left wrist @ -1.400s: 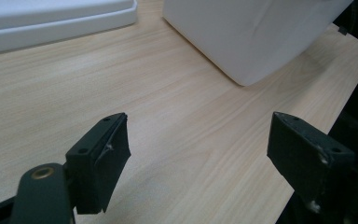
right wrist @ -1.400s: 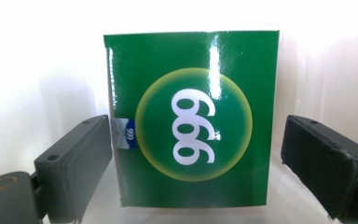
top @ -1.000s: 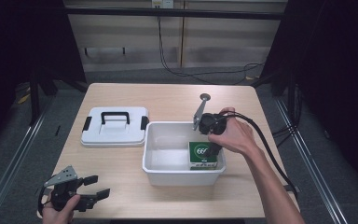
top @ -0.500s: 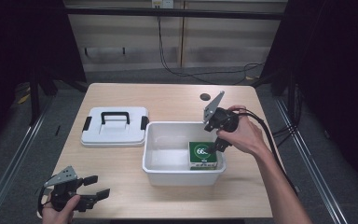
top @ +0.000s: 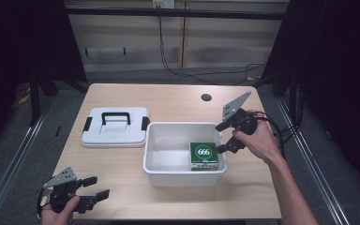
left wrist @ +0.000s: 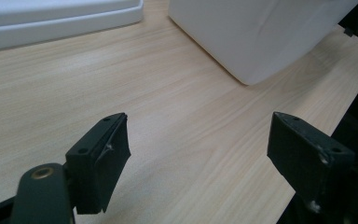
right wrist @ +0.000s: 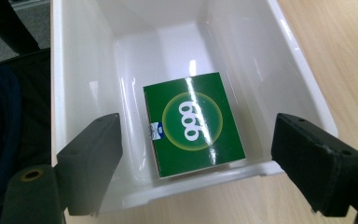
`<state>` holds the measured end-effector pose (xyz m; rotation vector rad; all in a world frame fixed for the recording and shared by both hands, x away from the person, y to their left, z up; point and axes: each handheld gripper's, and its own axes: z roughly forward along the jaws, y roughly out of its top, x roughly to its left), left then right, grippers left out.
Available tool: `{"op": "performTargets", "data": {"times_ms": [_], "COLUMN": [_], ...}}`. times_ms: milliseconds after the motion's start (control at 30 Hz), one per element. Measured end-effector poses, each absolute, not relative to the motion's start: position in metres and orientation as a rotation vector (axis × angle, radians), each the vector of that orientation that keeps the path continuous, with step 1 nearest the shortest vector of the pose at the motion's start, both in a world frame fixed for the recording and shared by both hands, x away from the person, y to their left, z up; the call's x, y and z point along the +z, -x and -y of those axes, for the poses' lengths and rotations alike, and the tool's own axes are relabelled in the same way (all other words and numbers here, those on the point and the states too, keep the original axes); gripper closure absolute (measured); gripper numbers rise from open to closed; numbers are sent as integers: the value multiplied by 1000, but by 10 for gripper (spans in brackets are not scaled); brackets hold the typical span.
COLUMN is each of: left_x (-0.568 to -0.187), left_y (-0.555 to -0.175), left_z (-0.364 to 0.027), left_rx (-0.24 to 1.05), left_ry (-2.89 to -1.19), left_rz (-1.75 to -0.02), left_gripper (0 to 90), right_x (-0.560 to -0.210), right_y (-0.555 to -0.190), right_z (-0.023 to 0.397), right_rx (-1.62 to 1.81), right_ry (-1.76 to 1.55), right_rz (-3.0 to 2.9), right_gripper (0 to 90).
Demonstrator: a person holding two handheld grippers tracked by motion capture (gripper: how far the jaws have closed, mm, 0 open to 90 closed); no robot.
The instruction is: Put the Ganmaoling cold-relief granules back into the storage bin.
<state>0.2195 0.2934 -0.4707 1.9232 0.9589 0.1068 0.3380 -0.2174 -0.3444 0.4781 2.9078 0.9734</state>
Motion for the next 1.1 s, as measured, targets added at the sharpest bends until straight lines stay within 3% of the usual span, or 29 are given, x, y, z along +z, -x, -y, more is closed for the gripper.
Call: {"op": "performTargets", "data": {"times_ms": [367,1100], "left_x": [-470,-471], "left_y": [-219,-220], "left_z": [-294,-293], "left_rx": [114,108], "left_ry": [-1922,-1929], "left_rz": [-966,-968], "left_gripper": [207,207], "right_x": [-351,-397], "right_y": [-315,-270], "right_z": [253,303], "right_rx": [1067,1179], "right_ry": [-572,-817], "right_rz": [-2806,-2611], "right_gripper": [184,187]}}
